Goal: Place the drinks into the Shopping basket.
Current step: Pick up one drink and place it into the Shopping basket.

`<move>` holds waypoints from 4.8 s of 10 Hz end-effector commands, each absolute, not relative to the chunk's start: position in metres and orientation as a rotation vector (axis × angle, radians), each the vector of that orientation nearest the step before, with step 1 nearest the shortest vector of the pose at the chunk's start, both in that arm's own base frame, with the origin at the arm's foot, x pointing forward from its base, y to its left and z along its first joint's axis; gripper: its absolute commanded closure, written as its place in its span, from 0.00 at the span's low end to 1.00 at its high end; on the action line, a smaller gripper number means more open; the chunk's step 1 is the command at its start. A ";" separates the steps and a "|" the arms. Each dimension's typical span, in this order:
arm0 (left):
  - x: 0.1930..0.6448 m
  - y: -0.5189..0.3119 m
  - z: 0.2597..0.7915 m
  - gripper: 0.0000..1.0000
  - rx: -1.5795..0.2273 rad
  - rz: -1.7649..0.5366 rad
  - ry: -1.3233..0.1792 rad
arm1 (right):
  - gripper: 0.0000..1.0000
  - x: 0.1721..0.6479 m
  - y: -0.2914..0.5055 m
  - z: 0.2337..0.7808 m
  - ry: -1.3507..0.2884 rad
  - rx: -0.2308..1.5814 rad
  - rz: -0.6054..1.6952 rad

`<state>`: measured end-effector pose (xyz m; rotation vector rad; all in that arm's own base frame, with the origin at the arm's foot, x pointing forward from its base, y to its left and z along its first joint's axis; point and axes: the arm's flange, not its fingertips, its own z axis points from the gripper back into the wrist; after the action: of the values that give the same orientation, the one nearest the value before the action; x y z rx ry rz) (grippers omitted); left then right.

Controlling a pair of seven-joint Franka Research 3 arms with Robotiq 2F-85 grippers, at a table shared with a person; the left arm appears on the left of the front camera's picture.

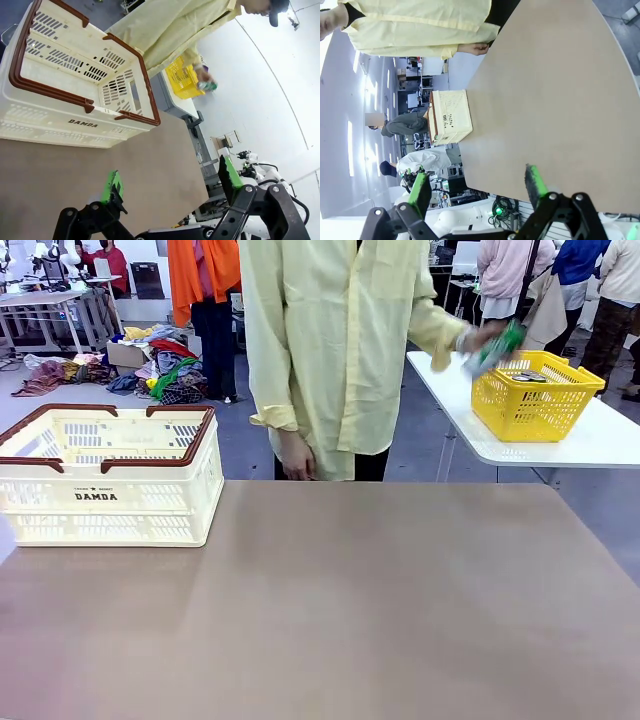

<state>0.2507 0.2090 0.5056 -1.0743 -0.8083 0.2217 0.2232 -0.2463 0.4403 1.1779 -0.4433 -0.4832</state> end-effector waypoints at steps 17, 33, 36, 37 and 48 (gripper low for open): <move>0.240 0.184 0.535 0.00 -1.024 0.116 -0.784 | 0.00 0.221 -0.249 0.444 -0.456 1.180 -0.461; 0.245 -0.237 0.480 0.00 -0.376 -0.826 -0.155 | 0.00 0.221 -0.249 0.444 -0.456 1.180 -0.461; 0.295 -0.270 0.464 0.00 -0.255 -1.830 -0.318 | 0.00 0.221 -0.249 0.444 -0.456 1.180 -0.461; 0.303 -0.275 0.455 0.00 -0.254 -2.069 -0.274 | 0.00 0.221 -0.249 0.444 -0.456 1.180 -0.461; 0.351 -0.335 0.365 0.00 -0.117 -2.089 -0.317 | 0.00 0.221 -0.249 0.444 -0.456 1.180 -0.461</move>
<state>0.3417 -0.3341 0.3896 -0.1599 -0.3090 -2.0662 0.2233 -0.2471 0.4428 1.1753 -0.4419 -0.4800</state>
